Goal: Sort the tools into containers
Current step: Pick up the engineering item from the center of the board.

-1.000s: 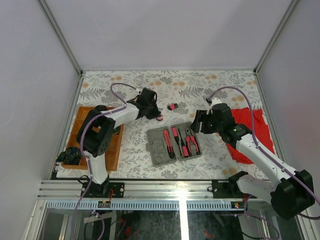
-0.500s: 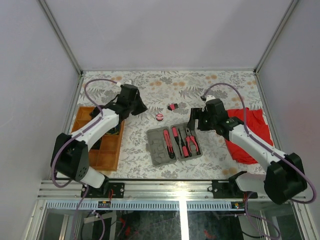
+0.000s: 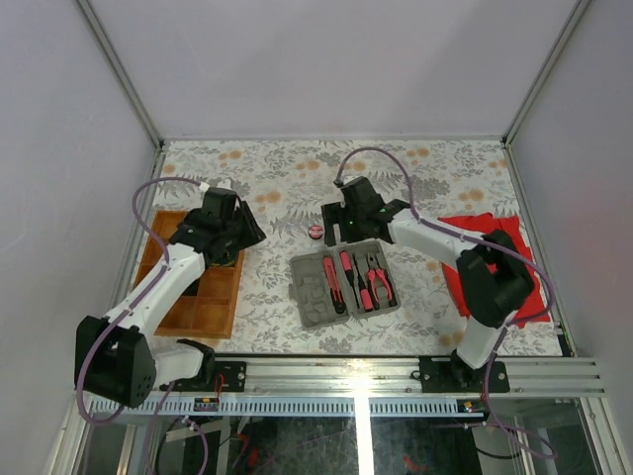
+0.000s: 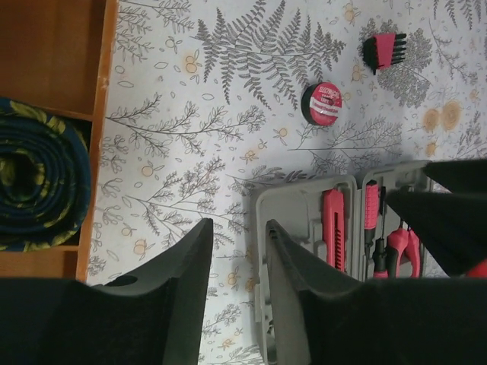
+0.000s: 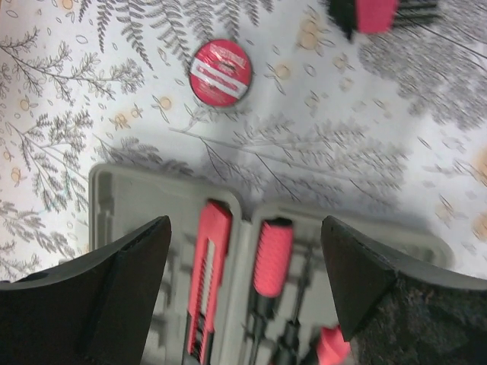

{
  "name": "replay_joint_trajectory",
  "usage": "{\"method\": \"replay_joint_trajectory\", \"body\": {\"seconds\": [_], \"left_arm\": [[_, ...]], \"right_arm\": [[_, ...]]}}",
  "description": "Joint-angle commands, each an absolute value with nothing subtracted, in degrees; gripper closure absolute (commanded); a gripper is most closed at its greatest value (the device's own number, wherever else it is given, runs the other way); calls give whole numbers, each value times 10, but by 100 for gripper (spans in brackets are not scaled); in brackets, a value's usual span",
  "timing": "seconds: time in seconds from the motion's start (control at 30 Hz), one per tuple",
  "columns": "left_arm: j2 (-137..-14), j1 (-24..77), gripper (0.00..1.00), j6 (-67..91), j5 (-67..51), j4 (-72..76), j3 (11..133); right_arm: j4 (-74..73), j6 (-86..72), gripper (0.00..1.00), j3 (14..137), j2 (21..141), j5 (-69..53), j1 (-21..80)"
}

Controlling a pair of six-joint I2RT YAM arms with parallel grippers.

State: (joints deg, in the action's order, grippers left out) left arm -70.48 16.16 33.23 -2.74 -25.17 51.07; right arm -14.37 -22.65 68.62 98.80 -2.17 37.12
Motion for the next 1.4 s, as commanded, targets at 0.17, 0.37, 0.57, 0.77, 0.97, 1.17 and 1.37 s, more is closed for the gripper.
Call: {"method": "replay_joint_trajectory", "body": {"seconds": [0.17, 0.37, 0.57, 0.77, 0.97, 1.17, 1.37], "left_arm": [[-663, 158, 64, 281, -16, -279, 506], [-661, 154, 63, 281, -23, -279, 505], [-659, 146, 63, 282, -27, -279, 504], [-662, 139, 63, 282, -42, -275, 504], [-662, 134, 63, 283, -52, -272, 501], [-661, 131, 63, 285, -57, -271, 499], [-661, 129, 63, 287, -66, -267, 495]], "right_arm": [[-174, -203, 13, 876, 1162, 1, 412], [-210, -186, 14, 972, 1249, 28, 418], [-243, -176, 17, 1027, 1295, 57, 419], [-262, -168, 23, 1053, 1321, 55, 423], [-281, -164, 30, 1066, 1334, 75, 430], [-287, -161, 43, 1062, 1328, 89, 436], [-259, -156, 55, 1037, 1286, 81, 439]]}}
